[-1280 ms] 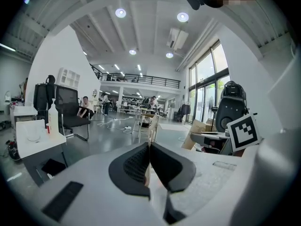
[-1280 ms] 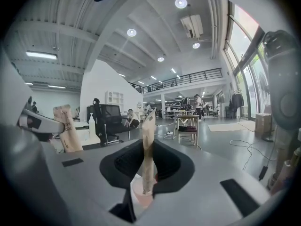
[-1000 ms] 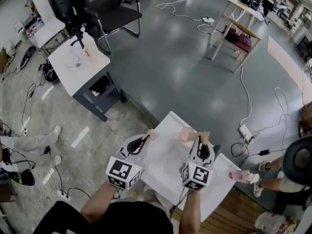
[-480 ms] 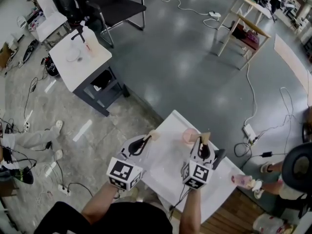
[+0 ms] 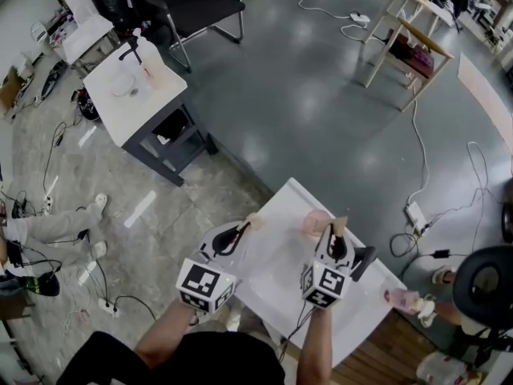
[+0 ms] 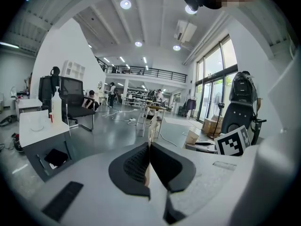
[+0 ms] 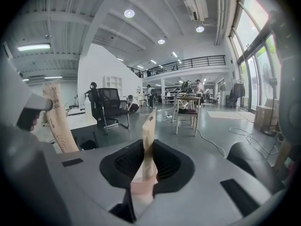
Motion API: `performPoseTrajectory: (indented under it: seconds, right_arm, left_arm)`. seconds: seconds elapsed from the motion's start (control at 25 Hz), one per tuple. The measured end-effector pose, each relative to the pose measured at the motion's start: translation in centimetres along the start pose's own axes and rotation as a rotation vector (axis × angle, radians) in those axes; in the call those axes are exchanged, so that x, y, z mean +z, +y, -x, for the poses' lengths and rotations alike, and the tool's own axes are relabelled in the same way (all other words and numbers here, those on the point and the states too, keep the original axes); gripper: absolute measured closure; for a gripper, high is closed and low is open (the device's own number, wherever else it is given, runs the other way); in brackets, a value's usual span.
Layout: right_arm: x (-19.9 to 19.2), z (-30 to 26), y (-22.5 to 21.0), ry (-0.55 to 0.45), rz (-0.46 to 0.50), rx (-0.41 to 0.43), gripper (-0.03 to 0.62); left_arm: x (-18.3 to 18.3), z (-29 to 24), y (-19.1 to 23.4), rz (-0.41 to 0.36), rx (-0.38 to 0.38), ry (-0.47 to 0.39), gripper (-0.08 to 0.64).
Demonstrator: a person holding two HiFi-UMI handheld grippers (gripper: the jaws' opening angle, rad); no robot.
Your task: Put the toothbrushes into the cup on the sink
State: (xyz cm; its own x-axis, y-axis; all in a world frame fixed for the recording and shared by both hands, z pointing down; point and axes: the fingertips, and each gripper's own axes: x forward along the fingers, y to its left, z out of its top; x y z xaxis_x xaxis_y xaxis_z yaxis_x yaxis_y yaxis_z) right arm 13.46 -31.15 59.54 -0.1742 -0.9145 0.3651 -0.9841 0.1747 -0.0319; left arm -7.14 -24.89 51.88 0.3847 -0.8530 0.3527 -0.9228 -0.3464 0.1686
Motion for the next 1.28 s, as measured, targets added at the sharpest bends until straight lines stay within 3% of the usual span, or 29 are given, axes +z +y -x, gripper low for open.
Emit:
performPoseTrajectory:
  seconds: [0.48,0.52,0.6,0.72,1.28]
  right_arm:
    - [-0.4,-0.2,-0.2,-0.008,-0.014,0.013,0.528]
    - [-0.3,-0.2,0.0,-0.010,-0.019,0.021,0.515]
    - [-0.3,-0.2,0.4,-0.013,-0.029,0.038,0.426]
    - [-0.2,0.0,0.6,-0.021,-0.036,0.041,0.389]
    - [2.4,2.8,1.5,-0.068,-0.020,0.018,0.396]
  left_arm:
    - [-0.4,-0.2,0.2,-0.003,0.002,-0.008,0.555]
    - [-0.3,-0.1,0.2,-0.005,0.002,-0.011,0.555]
    - [-0.2,0.0,0.3,-0.007,0.003,-0.009,0.555]
    - [-0.2,0.2,0.3,-0.007,0.004,-0.005,0.555]
    - [1.9,2.5,-0.2,-0.025,-0.016,-0.063,0.555]
